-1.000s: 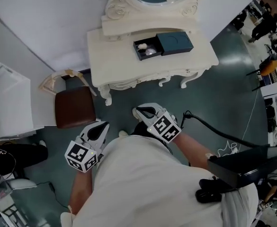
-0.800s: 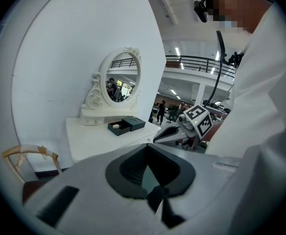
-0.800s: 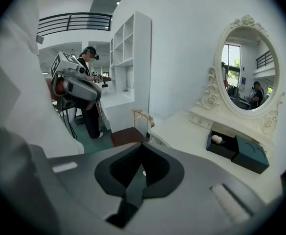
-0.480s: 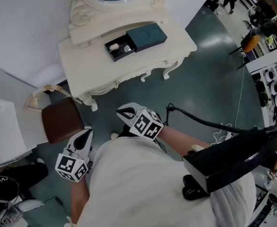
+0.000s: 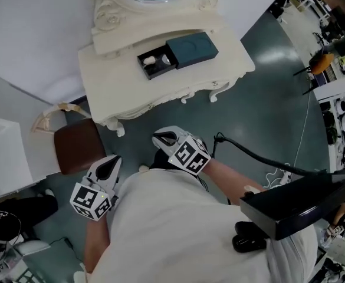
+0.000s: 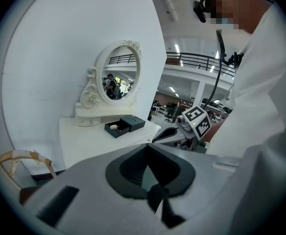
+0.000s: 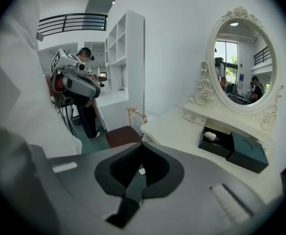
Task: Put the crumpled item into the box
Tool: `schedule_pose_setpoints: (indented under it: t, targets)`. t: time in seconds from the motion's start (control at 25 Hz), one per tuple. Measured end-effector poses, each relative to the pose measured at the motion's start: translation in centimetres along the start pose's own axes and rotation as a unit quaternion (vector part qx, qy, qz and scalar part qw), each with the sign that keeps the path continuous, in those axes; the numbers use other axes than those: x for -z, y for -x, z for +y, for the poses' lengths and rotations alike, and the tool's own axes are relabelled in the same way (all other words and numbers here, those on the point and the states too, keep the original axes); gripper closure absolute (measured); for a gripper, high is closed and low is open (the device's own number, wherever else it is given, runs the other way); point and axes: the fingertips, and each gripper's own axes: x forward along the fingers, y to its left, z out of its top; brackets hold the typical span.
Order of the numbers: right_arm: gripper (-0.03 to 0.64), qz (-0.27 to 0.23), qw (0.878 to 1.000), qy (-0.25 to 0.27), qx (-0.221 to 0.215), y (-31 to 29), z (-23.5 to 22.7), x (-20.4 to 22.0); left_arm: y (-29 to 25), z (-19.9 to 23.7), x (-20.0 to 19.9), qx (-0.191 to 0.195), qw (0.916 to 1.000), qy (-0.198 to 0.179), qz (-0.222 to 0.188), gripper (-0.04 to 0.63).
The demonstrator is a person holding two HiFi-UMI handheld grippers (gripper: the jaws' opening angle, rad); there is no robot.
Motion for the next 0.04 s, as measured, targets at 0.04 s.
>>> schedule_pose_setpoints:
  t: [0.04]
  targets:
    - [0.617, 0.002, 1.0, -0.004, 0.006, 0.11, -0.78, 0.25, -0.73, 0.17, -0.33, 0.006, 1.0, -0.003, 0.001, 0.597]
